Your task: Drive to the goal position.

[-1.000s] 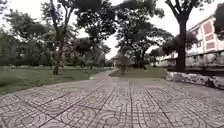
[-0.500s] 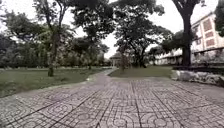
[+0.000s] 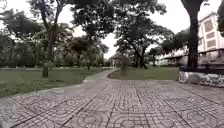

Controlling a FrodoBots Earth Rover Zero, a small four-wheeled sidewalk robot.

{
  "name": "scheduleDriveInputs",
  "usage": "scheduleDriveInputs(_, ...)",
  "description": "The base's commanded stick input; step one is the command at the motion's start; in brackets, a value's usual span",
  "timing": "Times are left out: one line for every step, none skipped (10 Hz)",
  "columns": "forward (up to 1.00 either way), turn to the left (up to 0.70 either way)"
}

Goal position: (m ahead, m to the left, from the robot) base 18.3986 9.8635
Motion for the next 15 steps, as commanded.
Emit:
scheduleDriveInputs(1.00, 0.17)
scheduleDriveInputs(1.00, 0.27)
scheduleDriveInputs(1.00, 0.27)
scheduleDriveInputs(1.00, 0.27)
scheduleDriveInputs(1.00, 0.27)
scheduleDriveInputs(1.00, 0.08)
scheduleDriveInputs(1.00, 0.00)
scheduleDriveInputs(1.00, 0.00)
scheduleDriveInputs(1.00, 0.00)
scheduleDriveInputs(1.00, 0.00)
scheduleDriveInputs(1.00, 0.00)
scheduleDriveInputs(1.00, 0.00)
scheduleDriveInputs(1.00, 0.00)
scheduleDriveInputs(1.00, 0.00)
scheduleDriveInputs(1.00, 0.00)
